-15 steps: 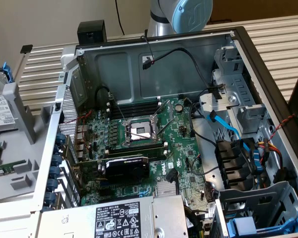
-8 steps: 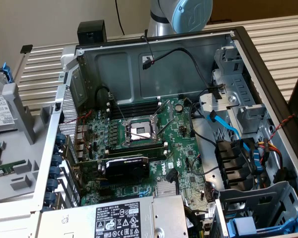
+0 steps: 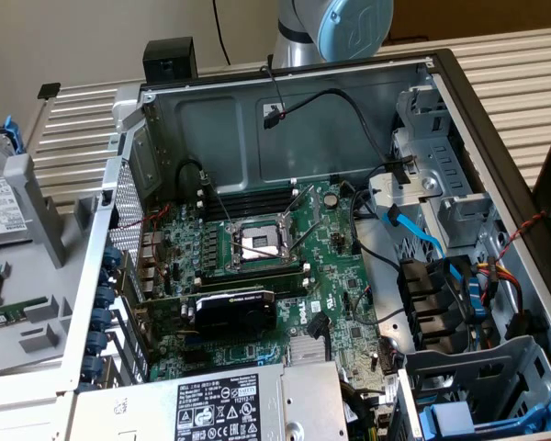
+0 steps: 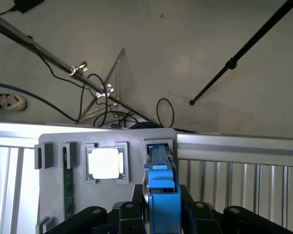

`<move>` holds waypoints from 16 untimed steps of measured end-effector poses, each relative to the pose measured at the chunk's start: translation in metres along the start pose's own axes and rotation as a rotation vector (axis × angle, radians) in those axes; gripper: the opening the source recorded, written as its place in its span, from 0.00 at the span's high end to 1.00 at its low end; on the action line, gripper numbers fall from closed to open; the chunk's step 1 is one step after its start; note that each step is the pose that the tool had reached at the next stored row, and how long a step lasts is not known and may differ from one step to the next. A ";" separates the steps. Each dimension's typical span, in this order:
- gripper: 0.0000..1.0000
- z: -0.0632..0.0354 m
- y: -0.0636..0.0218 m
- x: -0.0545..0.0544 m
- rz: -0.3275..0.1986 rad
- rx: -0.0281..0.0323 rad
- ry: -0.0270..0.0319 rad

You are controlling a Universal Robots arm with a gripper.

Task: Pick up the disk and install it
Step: 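Pick up the disk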

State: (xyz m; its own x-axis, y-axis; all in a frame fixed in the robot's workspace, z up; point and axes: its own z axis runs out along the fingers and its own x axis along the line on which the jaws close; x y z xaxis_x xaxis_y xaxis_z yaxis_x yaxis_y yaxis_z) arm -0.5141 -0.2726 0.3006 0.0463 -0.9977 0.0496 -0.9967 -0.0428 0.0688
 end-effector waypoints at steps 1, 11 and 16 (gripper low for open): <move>0.62 -0.0001 0.0003 0.000 0.000 0.0001 0.0000; 0.62 0.0003 0.0017 0.006 0.000 0.0130 -0.0067; 0.62 0.0004 0.0026 0.006 0.000 0.0193 -0.0165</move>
State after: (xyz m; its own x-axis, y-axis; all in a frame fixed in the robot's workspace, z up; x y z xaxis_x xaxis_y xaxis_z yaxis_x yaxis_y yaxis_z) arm -0.5164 -0.2791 0.3006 0.0455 -0.9984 0.0332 -0.9978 -0.0438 0.0496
